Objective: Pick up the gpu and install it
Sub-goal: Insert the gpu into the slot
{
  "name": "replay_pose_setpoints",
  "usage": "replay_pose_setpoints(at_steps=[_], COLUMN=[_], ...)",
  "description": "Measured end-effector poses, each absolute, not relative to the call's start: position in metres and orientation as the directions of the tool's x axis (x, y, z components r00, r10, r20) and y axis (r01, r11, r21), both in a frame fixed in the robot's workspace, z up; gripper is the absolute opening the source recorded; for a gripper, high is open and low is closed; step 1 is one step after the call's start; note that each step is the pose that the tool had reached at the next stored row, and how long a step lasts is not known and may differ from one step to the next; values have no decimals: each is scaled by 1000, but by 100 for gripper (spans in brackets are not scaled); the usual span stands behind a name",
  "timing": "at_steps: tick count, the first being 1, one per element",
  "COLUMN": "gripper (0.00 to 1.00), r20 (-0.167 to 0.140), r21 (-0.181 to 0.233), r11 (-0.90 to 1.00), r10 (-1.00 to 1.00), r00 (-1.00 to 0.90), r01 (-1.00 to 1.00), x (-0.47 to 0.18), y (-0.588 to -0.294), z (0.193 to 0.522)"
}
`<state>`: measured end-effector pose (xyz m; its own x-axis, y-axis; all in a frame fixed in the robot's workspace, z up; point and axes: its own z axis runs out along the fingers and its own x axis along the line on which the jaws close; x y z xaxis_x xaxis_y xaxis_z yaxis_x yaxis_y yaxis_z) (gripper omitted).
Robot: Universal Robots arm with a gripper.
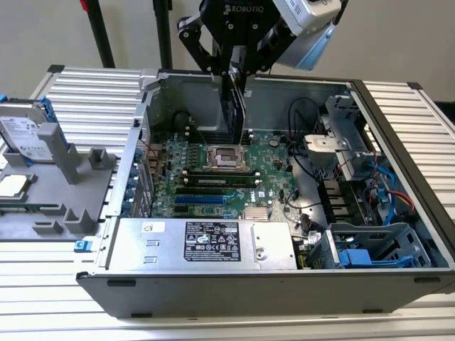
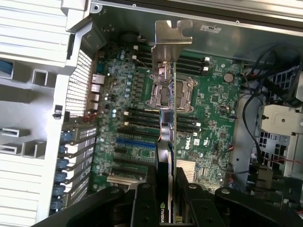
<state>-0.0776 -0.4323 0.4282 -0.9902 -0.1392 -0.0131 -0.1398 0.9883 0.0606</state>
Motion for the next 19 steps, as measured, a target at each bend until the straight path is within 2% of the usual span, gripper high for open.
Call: replay_pose_setpoints(at_steps=[19], gripper=[0], r20=[-13], r21=[61], r11=[968], r10=[-243], r00=[-970], r01=[-243], x=[-74], y=[-432], z=[428])
